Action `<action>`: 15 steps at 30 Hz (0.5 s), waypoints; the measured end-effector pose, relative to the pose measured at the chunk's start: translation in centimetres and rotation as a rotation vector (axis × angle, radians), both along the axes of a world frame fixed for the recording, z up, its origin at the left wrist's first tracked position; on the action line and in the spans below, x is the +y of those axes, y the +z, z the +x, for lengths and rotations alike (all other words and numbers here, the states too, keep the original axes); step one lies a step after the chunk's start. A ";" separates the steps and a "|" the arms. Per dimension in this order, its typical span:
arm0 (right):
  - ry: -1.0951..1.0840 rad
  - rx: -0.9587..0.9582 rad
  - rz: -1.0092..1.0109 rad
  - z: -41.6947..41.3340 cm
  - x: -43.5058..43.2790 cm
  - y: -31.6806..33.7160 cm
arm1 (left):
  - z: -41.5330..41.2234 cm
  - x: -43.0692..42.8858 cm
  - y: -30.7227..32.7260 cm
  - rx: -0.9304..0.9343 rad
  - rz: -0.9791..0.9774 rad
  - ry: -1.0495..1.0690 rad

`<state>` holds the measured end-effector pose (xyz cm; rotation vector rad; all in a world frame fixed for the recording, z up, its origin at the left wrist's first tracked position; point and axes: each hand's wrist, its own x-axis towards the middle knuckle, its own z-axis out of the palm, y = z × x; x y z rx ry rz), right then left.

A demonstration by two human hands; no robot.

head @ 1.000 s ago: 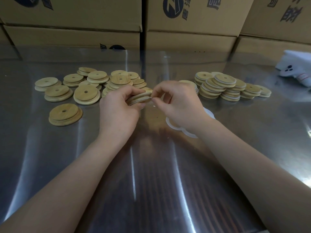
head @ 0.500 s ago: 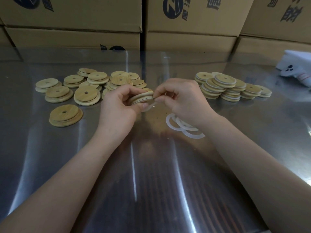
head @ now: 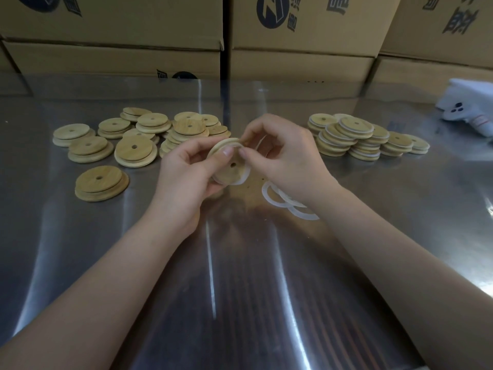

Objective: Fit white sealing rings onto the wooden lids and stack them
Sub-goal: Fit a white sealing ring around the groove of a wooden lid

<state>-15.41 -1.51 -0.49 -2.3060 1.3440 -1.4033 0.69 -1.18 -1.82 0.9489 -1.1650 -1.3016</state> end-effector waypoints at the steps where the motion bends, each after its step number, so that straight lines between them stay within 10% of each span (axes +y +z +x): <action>1: -0.009 0.003 -0.002 0.1 0.0 -0.1 | 0.0 -0.1 0.0 0.028 0.009 0.005; 15: -0.068 0.031 -0.084 0.5 -0.2 -0.7 | 0.0 0.0 0.1 -0.087 -0.104 0.073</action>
